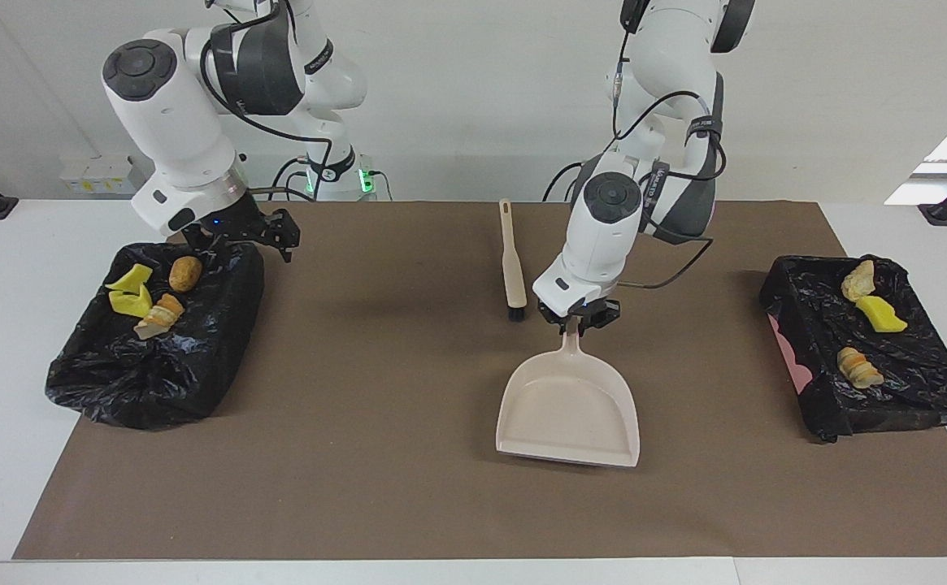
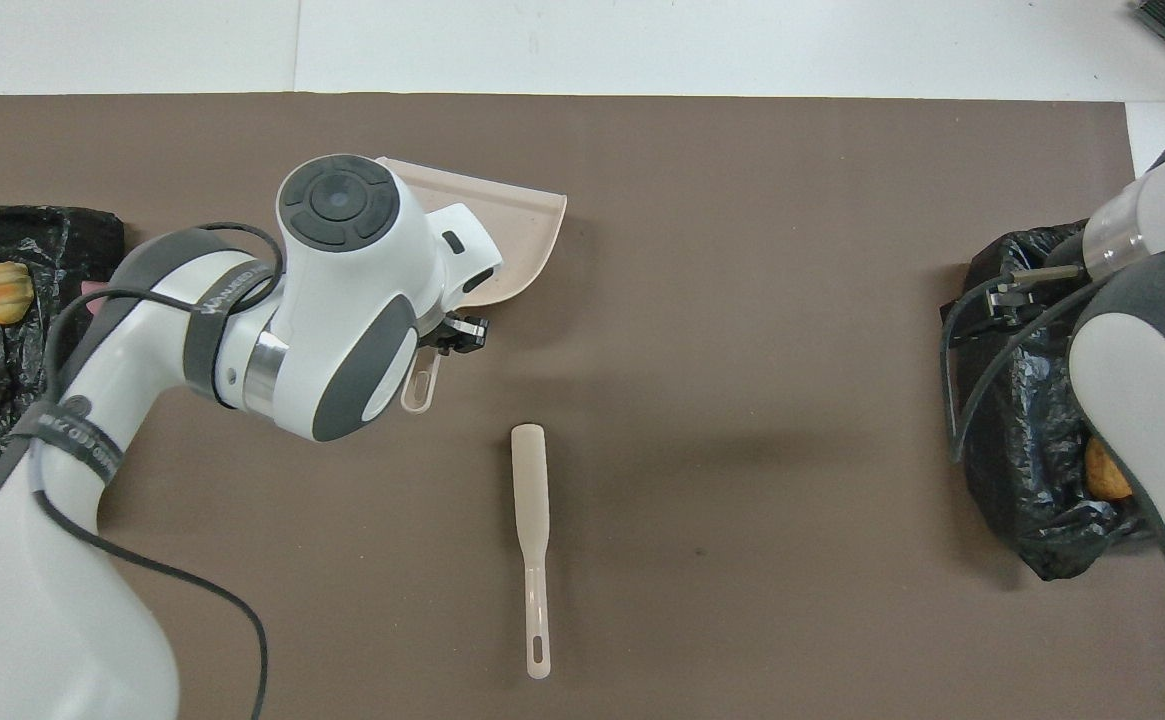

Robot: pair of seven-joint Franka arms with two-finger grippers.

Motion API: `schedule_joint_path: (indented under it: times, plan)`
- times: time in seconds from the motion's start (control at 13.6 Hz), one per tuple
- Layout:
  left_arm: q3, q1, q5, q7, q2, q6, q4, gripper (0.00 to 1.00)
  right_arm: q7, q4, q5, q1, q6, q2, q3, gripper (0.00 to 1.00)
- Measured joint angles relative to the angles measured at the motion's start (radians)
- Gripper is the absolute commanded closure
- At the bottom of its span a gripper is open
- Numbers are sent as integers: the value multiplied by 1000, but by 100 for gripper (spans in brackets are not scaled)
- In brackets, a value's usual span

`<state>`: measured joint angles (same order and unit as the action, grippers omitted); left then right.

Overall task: Sweep and dump trash in bin
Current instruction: 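Return the dustpan to the table center with the left gripper while the right gripper retracts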

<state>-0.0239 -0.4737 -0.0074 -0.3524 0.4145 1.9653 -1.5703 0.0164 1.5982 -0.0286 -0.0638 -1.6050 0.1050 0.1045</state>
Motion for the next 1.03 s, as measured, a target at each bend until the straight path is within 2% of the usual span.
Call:
schedule_joint_path:
  times: [0.15, 0.37, 0.44, 0.51, 0.59, 1.03]
  plan:
    - [1, -8, -14, -77, 60, 5, 58, 100, 0, -5, 7, 31, 0, -9, -83, 0]
    - [0, -33, -23, -146, 145, 6, 121, 100, 0, -8, 27, 34, 0, -45, -127, 0]
    - [0, -36, -40, -156, 156, 6, 133, 59, 0, 0, 30, 36, 1, -62, -127, 0]
    - [1, -36, -55, -157, 156, 6, 138, 6, 2, 11, 31, 41, -3, -75, -127, 0]
    - [2, -36, -62, -157, 156, 6, 142, 0, 7, 24, 32, 47, -9, -84, -126, 0]
    - [21, -31, -56, -138, 126, 4, 145, 0, 13, 41, 32, 57, -14, -90, -122, 0]
